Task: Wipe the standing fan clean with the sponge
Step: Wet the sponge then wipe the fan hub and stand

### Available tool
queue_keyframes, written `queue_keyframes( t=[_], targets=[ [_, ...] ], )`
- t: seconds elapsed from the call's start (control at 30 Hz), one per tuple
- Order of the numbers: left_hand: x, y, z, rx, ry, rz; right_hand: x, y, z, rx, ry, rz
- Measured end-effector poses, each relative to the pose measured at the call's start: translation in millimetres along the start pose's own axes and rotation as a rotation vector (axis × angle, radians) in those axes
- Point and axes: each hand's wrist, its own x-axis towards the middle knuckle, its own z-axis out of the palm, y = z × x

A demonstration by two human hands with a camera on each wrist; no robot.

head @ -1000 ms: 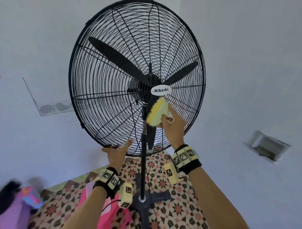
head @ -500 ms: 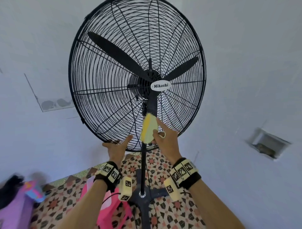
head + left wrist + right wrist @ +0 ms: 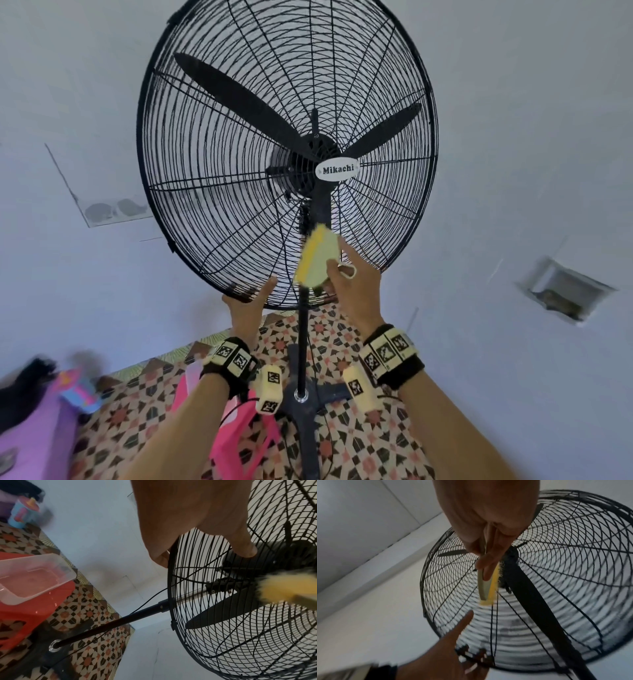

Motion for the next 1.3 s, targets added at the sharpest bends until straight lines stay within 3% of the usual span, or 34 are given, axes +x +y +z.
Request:
queue_keyframes(
  t=[0.13,0.23,0.33,0.53,0.6,0.73,0.93,1.13,1.2,1.3],
  targets=[
    [-12,-3,0,-0.092,-0.158,0.02,22,8,4,-0.02,0.098,-0.089],
    [-20,-9,0,-0.057,-0.15,0.03,-7,40,16,-0.152,-0.011,-0.073],
    [-25,-7,1,-0.117,-0.109,-0.055,-38,54,19,-0.109,-0.137,-0.022],
    [-29,-4,-2,-0.073,-0.202,0.074,3,18,10,-0.07,0.177,-0.167],
    [-31,-2,0,-0.049,-0.185,0.088,-2,25,16,-0.133,0.143,-0.196],
    [-30,-1,0,-0.037,-0.171,0.063,-36,63,22,-0.17,-0.095,-0.055],
    [-29,-3,1,-0.026,-0.17,0.116,-11,26,19,0.007,0.13,-0.064],
    [-30,4,0,-0.006,-0.158,0.096,-57,65,39,-0.206,-0.092,-0.115],
    [-28,4,-3,0.002,-0.165,0.053,-58,56,33,-0.175,-0.074,-0.086],
    [-23,3,-7,-0.079,-0.161,-0.017,-36,33,24,-0.066,0.065,-0.077]
  ],
)
